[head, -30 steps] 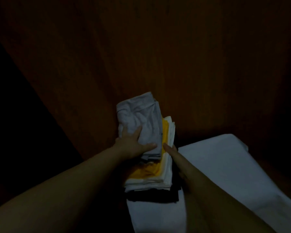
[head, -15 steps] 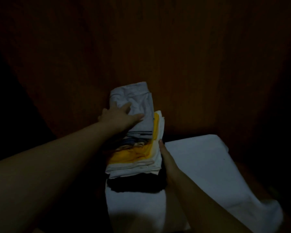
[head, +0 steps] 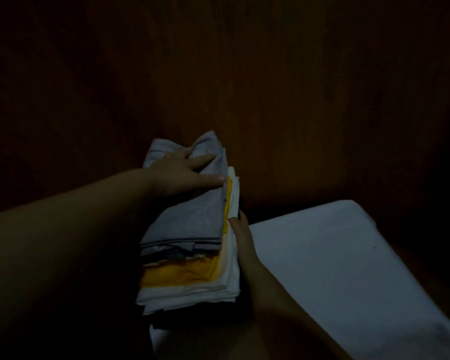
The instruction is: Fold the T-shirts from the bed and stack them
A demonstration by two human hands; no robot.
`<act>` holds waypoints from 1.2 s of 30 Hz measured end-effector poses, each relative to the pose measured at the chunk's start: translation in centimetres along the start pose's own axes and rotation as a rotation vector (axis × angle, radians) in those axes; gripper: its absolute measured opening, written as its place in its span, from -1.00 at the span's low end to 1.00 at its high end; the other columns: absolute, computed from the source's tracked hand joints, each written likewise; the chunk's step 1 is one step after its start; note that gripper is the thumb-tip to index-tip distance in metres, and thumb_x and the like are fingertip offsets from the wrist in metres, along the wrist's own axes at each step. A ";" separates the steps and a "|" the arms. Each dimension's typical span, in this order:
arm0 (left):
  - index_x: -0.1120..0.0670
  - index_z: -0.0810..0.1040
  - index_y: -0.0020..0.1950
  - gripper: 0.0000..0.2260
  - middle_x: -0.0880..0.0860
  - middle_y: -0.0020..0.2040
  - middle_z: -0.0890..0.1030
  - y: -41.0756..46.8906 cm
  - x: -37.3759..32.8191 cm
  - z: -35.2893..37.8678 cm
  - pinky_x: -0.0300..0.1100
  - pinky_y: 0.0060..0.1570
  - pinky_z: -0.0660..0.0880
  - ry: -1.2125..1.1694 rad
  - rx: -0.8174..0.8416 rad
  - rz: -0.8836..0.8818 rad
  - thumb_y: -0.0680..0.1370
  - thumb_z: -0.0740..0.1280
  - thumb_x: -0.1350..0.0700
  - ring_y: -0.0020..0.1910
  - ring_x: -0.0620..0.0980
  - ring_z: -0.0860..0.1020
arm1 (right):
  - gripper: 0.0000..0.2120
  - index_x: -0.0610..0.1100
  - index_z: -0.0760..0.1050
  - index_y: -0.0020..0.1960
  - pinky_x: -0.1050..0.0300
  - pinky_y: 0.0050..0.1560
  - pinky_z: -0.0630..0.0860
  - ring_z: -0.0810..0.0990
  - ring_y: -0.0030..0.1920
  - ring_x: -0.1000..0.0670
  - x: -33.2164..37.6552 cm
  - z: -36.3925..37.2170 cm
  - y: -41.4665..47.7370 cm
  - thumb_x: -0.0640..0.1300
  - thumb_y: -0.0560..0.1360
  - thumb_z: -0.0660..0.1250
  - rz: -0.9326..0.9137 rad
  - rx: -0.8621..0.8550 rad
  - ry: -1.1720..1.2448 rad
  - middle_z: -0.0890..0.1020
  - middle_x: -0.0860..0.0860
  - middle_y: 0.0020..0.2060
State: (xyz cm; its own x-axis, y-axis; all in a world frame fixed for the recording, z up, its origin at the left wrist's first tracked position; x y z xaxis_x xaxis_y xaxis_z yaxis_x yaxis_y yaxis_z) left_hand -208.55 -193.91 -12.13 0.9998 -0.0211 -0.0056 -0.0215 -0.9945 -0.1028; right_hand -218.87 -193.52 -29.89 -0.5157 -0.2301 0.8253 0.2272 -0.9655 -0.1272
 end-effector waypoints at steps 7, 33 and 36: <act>-0.23 -0.19 0.49 -0.16 0.10 0.53 -0.25 0.0 -1.1 3.6 0.20 0.42 -0.12 0.187 0.007 0.029 0.26 -0.09 -0.48 0.50 0.17 -0.15 | -0.46 -0.01 0.18 0.47 0.12 0.19 0.42 0.45 0.19 0.03 2.0 -1.8 -1.1 0.05 0.55 0.25 -0.030 0.015 -0.385 0.41 -0.04 0.35; -0.14 -0.01 0.52 -0.41 0.12 0.54 0.05 -18.4 -4.2 -14.7 0.21 0.31 0.26 -0.120 -0.060 0.016 0.55 0.09 -0.25 0.46 0.17 0.16 | -0.48 0.05 0.25 0.42 -0.03 0.24 0.14 0.31 0.33 -0.13 27.1 12.2 -21.9 0.19 0.51 0.20 -0.056 -0.408 -1.234 0.48 -0.05 0.26; -0.15 -0.05 0.52 -0.43 0.11 0.54 0.04 -20.5 -3.8 -19.1 0.23 0.37 0.14 -0.104 -0.044 0.033 0.57 0.08 -0.22 0.47 0.17 0.09 | -0.47 0.07 0.25 0.43 -0.05 0.29 0.12 0.29 0.34 -0.13 31.3 14.4 -24.0 0.21 0.52 0.19 -0.087 -0.438 -1.288 0.46 -0.02 0.30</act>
State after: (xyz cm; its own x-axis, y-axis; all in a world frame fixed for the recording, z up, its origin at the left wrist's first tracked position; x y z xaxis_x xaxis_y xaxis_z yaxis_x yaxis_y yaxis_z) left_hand -211.79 -175.45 8.95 0.9927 -0.0457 -0.1114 -0.0523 -0.9970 -0.0570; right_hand -228.58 -175.79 6.85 0.6695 -0.1237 0.7325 -0.1685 -0.9856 -0.0124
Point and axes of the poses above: each hand's wrist, its own y-axis towards the middle knuckle, its own z-axis out of the palm, x = y × z, the point moved 3 cm from there along y, towards the middle knuckle
